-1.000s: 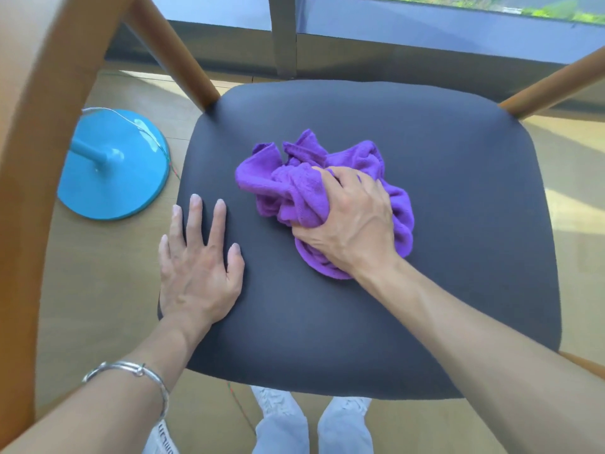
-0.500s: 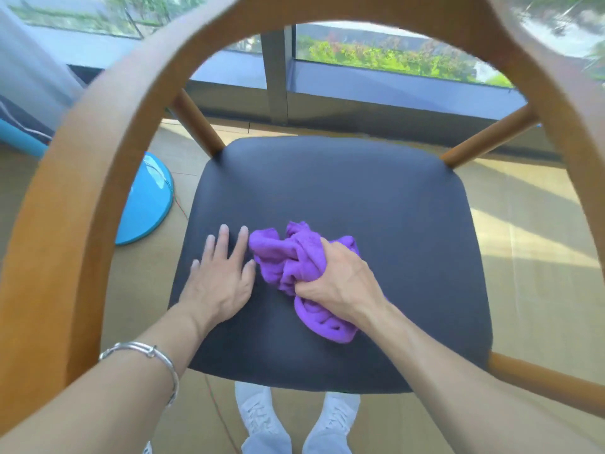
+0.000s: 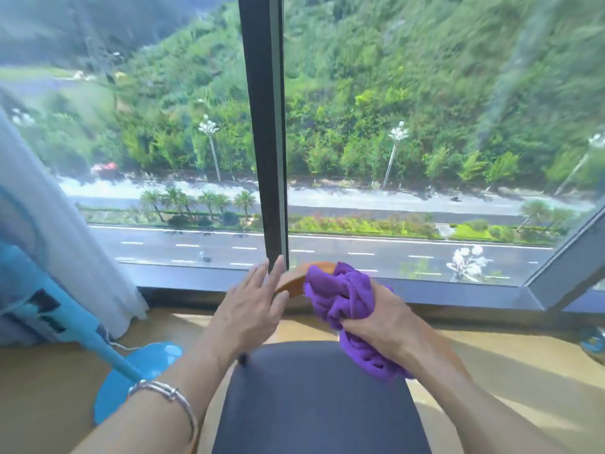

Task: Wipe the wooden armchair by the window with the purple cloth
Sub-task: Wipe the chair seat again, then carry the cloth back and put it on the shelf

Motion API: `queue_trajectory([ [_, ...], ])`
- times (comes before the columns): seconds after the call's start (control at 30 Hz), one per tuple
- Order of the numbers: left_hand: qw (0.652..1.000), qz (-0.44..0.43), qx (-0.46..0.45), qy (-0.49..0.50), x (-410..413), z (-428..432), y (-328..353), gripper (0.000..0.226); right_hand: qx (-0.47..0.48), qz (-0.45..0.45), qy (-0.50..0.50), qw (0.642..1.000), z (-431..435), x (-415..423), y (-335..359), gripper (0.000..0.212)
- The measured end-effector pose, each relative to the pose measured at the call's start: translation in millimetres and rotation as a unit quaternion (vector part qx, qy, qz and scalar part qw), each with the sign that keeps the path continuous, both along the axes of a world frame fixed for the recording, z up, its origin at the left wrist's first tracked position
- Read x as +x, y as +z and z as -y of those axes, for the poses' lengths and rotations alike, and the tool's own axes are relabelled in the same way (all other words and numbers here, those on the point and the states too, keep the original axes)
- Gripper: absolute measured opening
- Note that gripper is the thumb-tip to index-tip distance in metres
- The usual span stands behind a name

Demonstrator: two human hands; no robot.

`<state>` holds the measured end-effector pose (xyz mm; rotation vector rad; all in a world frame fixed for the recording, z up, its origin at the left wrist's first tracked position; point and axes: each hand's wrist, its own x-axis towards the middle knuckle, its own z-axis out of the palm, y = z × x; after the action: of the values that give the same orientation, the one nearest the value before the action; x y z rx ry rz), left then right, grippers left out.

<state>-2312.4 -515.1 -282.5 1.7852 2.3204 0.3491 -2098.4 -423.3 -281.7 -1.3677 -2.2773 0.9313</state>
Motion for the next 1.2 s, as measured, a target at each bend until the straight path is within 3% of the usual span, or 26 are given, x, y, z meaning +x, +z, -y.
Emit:
queue_trajectory([
  [0.17,0.994,-0.054,0.088,-0.029,-12.9,-12.3,140.8,0.070,0.109,-0.065,0.005,0.992,-10.3,-7.7,139.3,0.054],
  [0.3,0.983,-0.073,0.160,-0.044,-5.1,-14.1,249.9,0.060,0.194,-0.112,0.001,0.975,-11.3,-4.5,243.7,0.047],
  [0.47,0.962,-0.093,0.245,-0.073,15.7,-9.6,336.5,0.059,0.272,-0.144,0.000,0.951,-0.1,11.3,332.2,0.048],
  [0.6,0.945,-0.123,0.287,-0.098,26.2,-8.0,377.4,0.062,0.315,-0.146,-0.016,0.938,10.9,32.7,373.8,0.057],
  [0.83,0.931,-0.134,0.318,-0.121,37.7,1.3,417.1,0.060,0.364,-0.145,-0.057,0.918,35.8,71.9,420.9,0.043],
  [1.2,0.909,-0.130,0.368,-0.144,47.7,15.7,443.5,0.062,0.410,-0.106,-0.093,0.901,62.7,96.1,449.6,0.047],
])
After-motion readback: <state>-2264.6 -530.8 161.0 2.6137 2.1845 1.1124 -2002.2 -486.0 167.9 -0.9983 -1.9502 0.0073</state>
